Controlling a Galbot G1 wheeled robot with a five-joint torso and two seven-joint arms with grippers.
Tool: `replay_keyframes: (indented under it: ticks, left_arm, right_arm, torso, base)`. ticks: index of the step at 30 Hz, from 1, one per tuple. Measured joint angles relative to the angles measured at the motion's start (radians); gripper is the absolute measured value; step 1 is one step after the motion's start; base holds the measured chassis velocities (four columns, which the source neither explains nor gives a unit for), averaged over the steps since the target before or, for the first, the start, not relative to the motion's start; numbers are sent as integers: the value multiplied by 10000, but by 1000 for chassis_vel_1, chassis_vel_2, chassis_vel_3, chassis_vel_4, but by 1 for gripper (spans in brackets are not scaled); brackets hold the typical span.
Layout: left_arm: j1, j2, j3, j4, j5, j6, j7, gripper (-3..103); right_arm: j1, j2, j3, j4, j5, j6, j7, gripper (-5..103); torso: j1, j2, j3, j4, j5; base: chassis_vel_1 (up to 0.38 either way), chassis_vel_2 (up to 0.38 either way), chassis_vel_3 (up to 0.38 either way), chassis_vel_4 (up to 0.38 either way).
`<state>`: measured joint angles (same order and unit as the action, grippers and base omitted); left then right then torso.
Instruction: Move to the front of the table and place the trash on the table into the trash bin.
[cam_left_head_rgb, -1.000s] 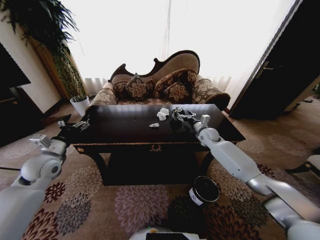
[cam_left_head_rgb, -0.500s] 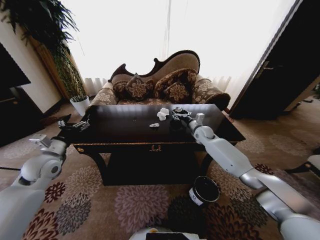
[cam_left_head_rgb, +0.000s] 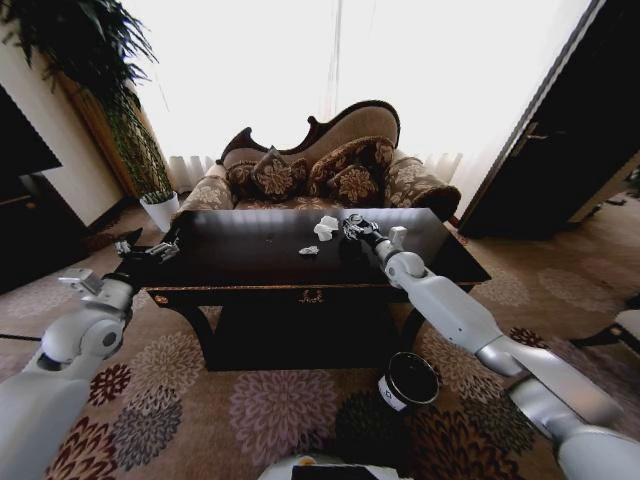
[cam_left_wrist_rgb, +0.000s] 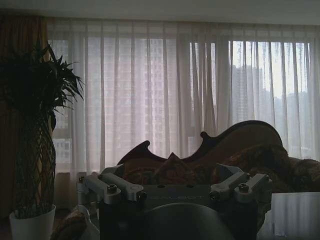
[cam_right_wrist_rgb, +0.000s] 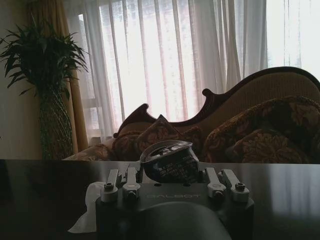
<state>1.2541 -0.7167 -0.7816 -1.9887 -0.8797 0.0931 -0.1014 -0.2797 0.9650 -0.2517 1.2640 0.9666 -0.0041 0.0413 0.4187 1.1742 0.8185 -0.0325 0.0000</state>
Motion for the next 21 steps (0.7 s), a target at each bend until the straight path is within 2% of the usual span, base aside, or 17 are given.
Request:
replay_keyframes:
  ticks: [1,3,5,6,8,15,21]
  left_arm:
    - [0,0,0,-1,0,0,0,100]
    - [0,0,0,-1,0,0,0,100]
    - [0,0,0,0,-1,0,0,100]
    - [0,0,0,0,-1,0,0,100]
    - [0,0,0,-1,0,0,0,100]
    - [0,0,0,-1,0,0,0,100]
    - [0,0,0,-1,0,0,-1,100]
  right_arm:
    - [-15,-12,16,31,-7,1,8,44]
    - [-25,-18,28,54,-10,1,16,44]
    - [-51,-39,61,119,-13,1,34,33]
    - [-51,-39,61,119,-13,1,34,33]
    - [-102,-73,89,204,-15,1,48,25]
    - [-342,-209,205,491,-27,-16,85,25]
    - [-999,-589,676,1339,-1,-181,259,25]
  torso:
    - [0,0,0,0,0]
    - [0,0,0,0,0]
    - [0,0,0,0,-1]
    - [0,0,0,0,-1]
    - [0,0,0,1,0]
    - [0,0,0,0,0]
    - [0,1,-1,1,-2]
  base:
    - [0,0,0,0]
    - [0,0,0,0]
    - [0,0,0,0]
    - [0,0,0,0]
    - [0,0,0,0]
    - [0,0,0,0]
    - [0,0,0,0]
